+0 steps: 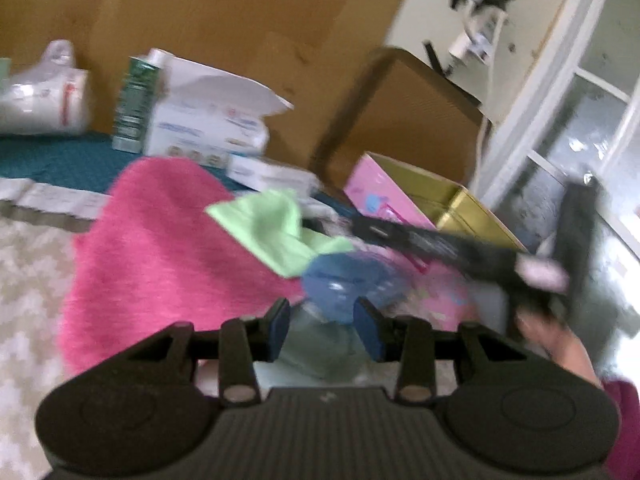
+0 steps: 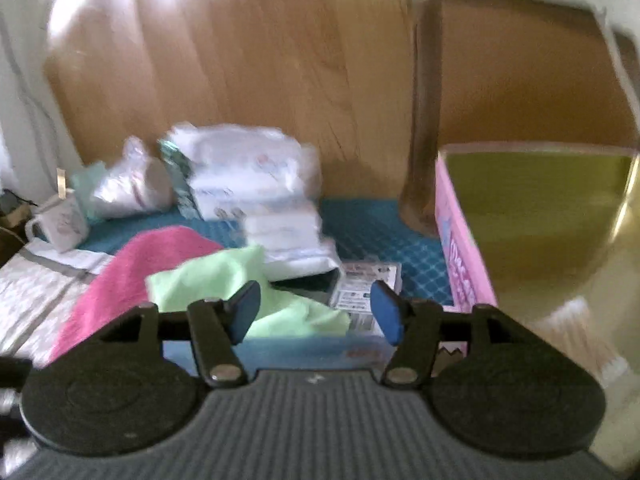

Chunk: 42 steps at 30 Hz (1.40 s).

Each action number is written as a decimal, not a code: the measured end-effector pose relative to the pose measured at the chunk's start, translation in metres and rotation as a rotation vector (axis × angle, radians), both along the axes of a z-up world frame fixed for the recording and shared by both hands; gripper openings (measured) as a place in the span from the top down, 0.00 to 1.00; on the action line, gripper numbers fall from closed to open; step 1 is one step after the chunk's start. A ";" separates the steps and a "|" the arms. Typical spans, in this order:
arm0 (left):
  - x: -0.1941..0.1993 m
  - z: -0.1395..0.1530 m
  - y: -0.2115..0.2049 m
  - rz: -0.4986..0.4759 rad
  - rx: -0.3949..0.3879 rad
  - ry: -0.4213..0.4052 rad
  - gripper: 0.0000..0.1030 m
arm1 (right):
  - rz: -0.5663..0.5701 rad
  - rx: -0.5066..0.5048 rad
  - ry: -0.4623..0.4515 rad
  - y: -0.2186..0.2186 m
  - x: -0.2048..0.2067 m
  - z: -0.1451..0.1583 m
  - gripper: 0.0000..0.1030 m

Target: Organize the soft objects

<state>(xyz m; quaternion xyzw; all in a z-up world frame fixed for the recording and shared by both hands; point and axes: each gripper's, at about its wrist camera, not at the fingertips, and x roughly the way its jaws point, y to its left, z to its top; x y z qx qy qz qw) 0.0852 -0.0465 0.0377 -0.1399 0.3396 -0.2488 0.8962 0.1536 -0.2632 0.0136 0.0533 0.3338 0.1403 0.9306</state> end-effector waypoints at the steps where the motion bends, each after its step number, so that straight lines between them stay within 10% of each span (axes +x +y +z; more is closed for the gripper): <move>1: 0.002 -0.002 -0.007 -0.009 0.007 0.006 0.65 | -0.005 0.000 0.063 -0.001 0.012 -0.007 0.38; 16: -0.052 -0.010 0.004 -0.100 0.026 -0.019 0.60 | -0.020 0.362 0.117 -0.057 -0.141 -0.011 0.42; 23: -0.068 -0.020 0.007 -0.137 -0.029 0.093 0.52 | 0.032 0.117 -0.082 -0.031 -0.204 0.008 0.36; 33: -0.099 -0.013 0.017 -0.198 -0.023 0.181 0.43 | 0.366 -0.002 -0.153 0.025 -0.239 0.002 0.17; 42: -0.100 -0.031 -0.014 -0.272 -0.012 0.244 0.48 | 0.370 -0.063 -0.123 0.044 -0.236 -0.019 0.15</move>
